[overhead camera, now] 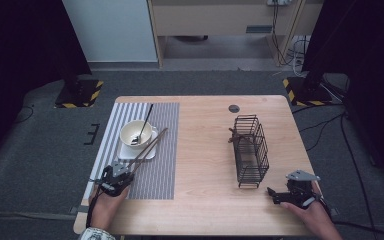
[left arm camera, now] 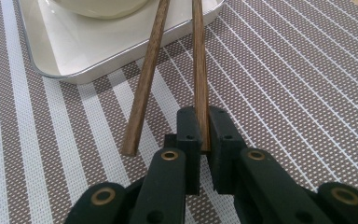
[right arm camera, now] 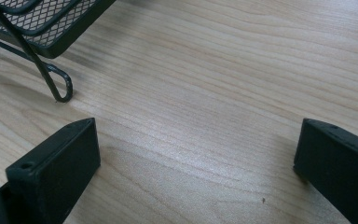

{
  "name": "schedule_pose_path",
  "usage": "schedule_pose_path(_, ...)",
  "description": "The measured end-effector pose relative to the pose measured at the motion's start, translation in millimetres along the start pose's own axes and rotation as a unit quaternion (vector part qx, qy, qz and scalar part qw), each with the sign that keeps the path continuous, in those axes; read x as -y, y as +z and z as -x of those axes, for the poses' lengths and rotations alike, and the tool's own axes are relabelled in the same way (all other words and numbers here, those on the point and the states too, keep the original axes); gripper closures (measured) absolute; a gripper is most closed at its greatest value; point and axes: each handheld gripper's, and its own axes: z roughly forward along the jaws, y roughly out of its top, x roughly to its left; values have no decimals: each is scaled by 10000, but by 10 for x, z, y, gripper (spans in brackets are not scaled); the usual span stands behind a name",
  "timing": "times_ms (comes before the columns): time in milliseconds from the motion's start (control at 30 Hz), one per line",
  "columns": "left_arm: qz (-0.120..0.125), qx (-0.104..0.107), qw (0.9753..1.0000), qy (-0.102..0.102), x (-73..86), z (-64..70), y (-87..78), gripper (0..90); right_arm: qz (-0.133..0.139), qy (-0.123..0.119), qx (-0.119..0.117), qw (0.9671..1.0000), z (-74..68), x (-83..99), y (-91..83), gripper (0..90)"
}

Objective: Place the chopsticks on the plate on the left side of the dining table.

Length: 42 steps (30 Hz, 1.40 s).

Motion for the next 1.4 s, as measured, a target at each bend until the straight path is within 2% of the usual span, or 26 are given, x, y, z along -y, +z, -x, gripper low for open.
schedule_pose_path(233, -43, -42, 10000, -67, 1, 3, 8, 838, 0, 0, 1, 10000, 0, 0, 0, 2)
schedule_pose_path(633, -53, -42, 10000, -55, -5, 27, 27, 828, 3, -3, 3, 10000, 0, 0, 0, 2)
schedule_pose_path(800, 9, -45, 10000, -54, -9, 34, 24, 786, 0, 1, 1, 10000, 0, 0, 0, 2)
schedule_pose_path(1133, 426, -133, 9990, 40, -46, 56, -38, 695, 0, 1, 1, 10000, 0, 0, 0, 2)
schedule_pose_path(1267, 667, -248, 9974, 124, -61, 58, -75, 647, 1, 0, 1, 10000, 0, 0, 0, 2)
schedule_pose_path(1400, 825, -362, 9958, 145, -68, 50, -96, 554, 1, -1, 1, 10000, 0, 0, 0, 2)
